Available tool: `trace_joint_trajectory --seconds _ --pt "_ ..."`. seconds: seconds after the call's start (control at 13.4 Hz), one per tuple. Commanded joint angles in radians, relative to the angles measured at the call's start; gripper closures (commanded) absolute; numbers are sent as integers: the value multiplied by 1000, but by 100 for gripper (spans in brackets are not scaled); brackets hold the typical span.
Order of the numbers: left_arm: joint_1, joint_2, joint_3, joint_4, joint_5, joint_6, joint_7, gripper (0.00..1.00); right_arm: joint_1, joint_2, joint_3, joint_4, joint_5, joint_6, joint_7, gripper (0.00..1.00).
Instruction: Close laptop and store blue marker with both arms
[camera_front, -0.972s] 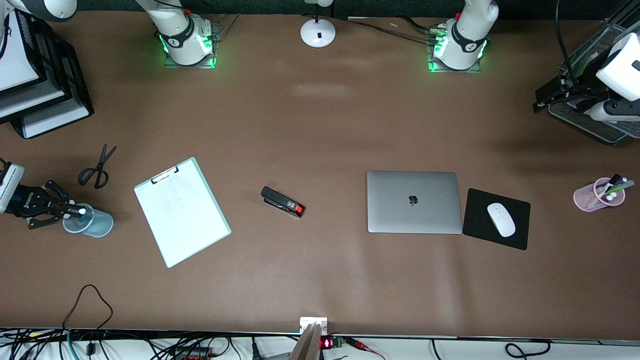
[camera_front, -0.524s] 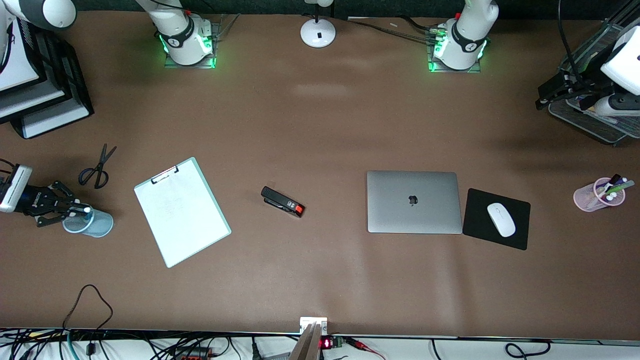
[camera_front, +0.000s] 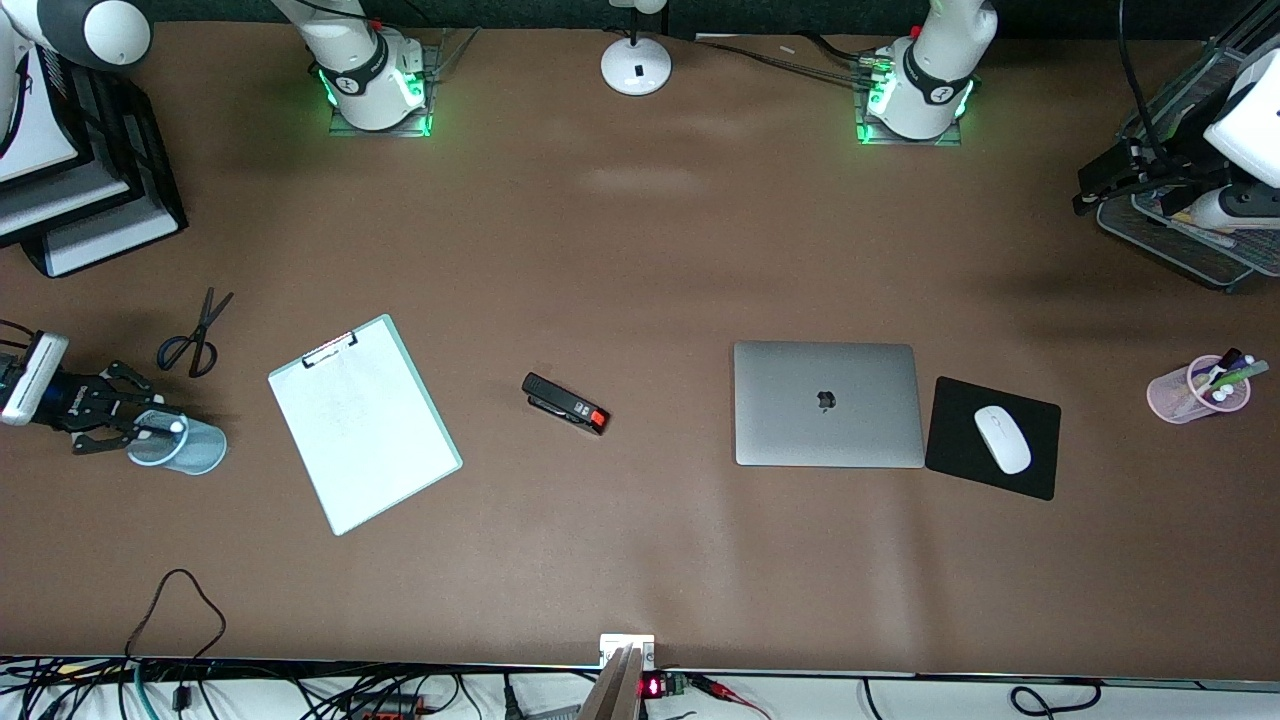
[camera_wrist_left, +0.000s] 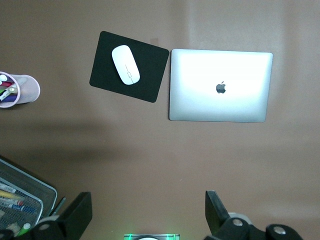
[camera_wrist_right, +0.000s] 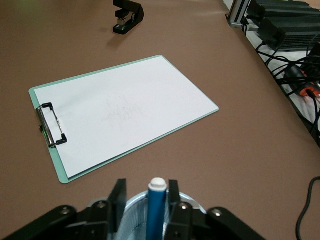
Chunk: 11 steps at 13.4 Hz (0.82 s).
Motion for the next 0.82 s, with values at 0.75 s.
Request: trace_joint_trajectory --seconds 0.75 --pt "10 6 -2 7 -1 -4 18 0 90 -295 5 21 -222 -184 628 0"
